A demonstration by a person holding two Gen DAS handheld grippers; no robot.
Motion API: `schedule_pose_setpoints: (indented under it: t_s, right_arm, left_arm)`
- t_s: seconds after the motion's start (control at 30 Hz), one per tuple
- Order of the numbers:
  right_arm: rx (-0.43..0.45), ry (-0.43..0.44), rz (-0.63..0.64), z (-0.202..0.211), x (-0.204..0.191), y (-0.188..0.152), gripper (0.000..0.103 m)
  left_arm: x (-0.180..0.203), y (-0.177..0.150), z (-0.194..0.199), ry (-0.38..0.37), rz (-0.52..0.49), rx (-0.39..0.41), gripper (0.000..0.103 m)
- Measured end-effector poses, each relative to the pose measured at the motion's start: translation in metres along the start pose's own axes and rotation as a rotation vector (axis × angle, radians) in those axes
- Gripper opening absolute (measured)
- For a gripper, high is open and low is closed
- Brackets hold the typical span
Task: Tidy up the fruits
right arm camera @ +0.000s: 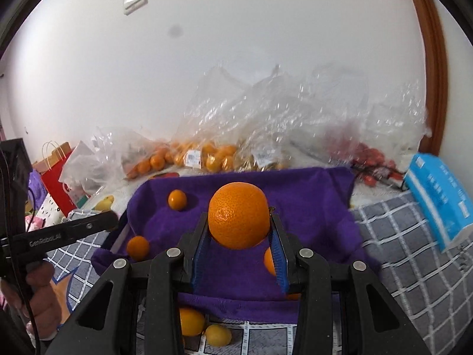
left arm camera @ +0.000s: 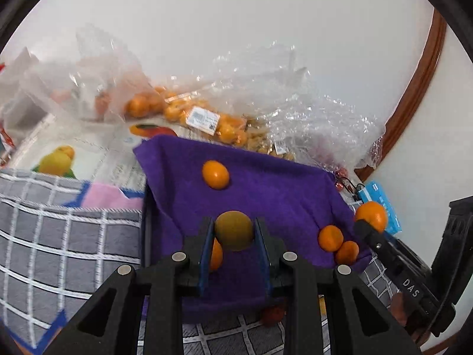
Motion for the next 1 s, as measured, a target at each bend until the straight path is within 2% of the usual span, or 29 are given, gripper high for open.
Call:
schedule_pose_setpoints:
  t_s: [0.17,0.3,0.4,0.53,1.0]
  right_arm:
    - [-0.027,0.014,0.019,-0.008,0.000,-0.013,0.038]
    - [-0.066,0.016,0.020,-0.019,-0.001,-0.021,0.038]
    - [-0.081,0.021,0.035,-0.022,-0.004,-0.024,0.038]
    - [-0.084,0.034,0.063,-0.023,-0.011,-0.026,0.038]
    - [-0.117,0.044,0.067,-0.028,-0.012,-0.029,0.038]
  left_arm:
    - [-0.004,-0.011,-0.002,-0.008,-0.008,0.001,0.026]
    - [-0.003,-0.019,-0.009,-0.046,0.018,-0.044,0.026]
    - [0.006,-0.027,-0.010,-0.022,-0.042,-0.036,0.026]
    - [0.013,-0.034,-0.013,-0.047,-0.068,-0.068,0.026]
    - [0.006,-0.031,-0.024,-0.037,-0.046,-0.108,0.026]
Point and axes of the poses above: each gripper's, at about its wrist camera, not at the fingertips, and z roughly against the way its jaws point, x to its right, y to its top, the point moved 3 cm from there along -z, roughly the way its jaws point, and after that the axes turned 14 degrees about z, right-handed, at the moved point
